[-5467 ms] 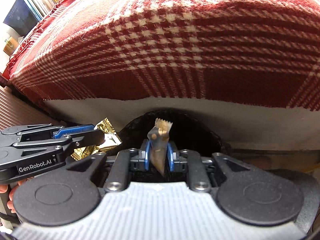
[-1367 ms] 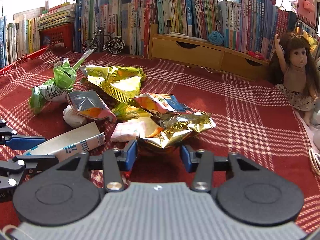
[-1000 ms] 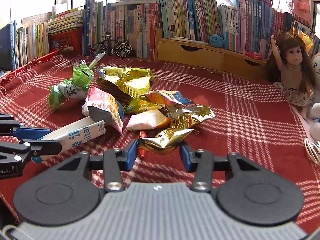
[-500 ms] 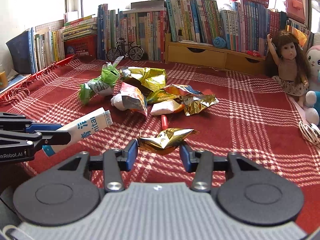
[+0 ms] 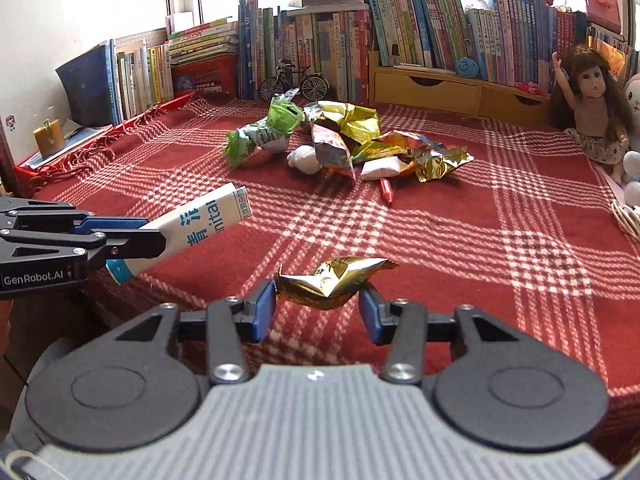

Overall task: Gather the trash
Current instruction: 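Grasp the gold foil wrapper with the right gripper, then carry the paper bag and gold wrapper down over the black bin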

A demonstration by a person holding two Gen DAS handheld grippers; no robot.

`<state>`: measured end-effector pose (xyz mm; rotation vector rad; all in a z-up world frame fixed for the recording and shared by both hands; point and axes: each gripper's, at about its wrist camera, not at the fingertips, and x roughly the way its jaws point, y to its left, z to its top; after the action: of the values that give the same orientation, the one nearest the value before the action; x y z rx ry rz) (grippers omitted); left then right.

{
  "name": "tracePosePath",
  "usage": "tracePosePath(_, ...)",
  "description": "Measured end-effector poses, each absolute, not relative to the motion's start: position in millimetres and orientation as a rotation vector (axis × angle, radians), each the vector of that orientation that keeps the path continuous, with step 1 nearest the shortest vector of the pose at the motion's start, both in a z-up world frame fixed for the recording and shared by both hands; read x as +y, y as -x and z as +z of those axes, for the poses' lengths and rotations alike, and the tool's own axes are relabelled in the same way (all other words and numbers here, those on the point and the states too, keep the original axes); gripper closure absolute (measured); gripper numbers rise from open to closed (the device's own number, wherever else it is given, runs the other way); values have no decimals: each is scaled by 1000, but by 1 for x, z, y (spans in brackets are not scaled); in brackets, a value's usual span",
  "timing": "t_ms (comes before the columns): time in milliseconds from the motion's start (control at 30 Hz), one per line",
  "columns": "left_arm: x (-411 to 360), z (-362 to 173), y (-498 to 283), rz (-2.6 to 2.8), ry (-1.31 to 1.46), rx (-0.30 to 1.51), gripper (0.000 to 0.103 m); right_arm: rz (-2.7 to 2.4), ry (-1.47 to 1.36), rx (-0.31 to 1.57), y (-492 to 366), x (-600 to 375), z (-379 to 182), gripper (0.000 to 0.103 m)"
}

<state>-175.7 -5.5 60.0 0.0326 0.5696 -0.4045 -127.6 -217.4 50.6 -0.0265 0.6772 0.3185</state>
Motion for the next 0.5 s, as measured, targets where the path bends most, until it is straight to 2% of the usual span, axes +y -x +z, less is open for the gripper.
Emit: tracePosePath(500,13,24,234,-377,-55,671,83,393,14,794,189,-199,6,51)
